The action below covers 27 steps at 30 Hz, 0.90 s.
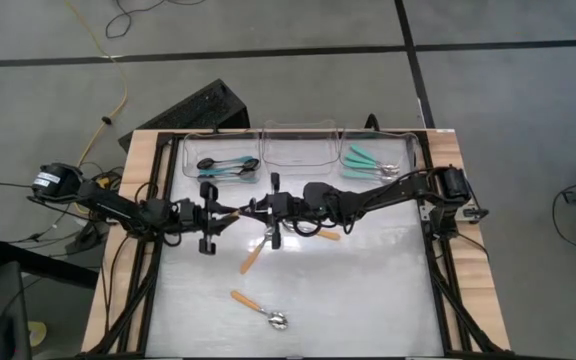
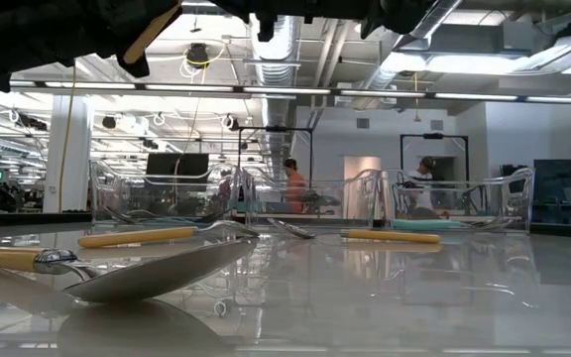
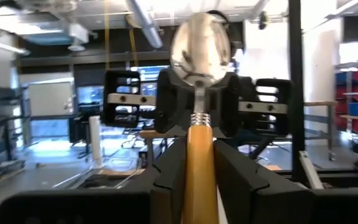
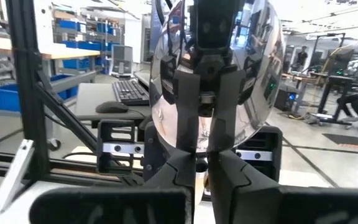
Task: Sort silverware by color (type)
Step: Put the middle left yellow spoon into the top center transparent bin
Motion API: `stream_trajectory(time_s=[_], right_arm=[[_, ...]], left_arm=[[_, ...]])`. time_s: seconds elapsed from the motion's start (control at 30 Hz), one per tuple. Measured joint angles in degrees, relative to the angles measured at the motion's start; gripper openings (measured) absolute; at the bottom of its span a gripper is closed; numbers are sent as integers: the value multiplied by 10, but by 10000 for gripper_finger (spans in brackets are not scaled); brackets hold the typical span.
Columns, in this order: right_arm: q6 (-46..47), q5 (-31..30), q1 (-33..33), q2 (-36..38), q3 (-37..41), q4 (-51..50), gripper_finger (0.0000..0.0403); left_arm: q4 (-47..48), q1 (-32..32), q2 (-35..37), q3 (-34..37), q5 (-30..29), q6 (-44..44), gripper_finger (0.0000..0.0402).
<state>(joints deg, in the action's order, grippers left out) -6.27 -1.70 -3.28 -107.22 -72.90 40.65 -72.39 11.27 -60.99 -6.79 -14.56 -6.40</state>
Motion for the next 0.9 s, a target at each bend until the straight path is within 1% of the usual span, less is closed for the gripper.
stream_trajectory(time_s=[0.13, 0.33, 0.43, 0.47, 0.57, 0.7, 0.9], right_arm=[[0, -18, 1, 0, 0, -2, 40], [1, -25, 5, 0, 0, -1, 40], [1, -70, 6, 0, 0, -4, 40], [1, -87, 7, 0, 0, -7, 40], [6, -105, 16, 0, 0, -20, 40], [34, -104, 35, 0, 0, -30, 40], [54, -93, 56, 0, 0, -18, 40]], left_arm=[[9, 0, 0, 0, -27, 14, 116], [73, 0, 0, 0, -115, 29, 181], [103, 0, 0, 0, -147, 43, 204], [112, 0, 0, 0, -149, 48, 209], [143, 0, 0, 0, -149, 56, 216], [159, -1, 0, 0, -155, 66, 217], [161, -1, 0, 0, -190, 70, 218]])
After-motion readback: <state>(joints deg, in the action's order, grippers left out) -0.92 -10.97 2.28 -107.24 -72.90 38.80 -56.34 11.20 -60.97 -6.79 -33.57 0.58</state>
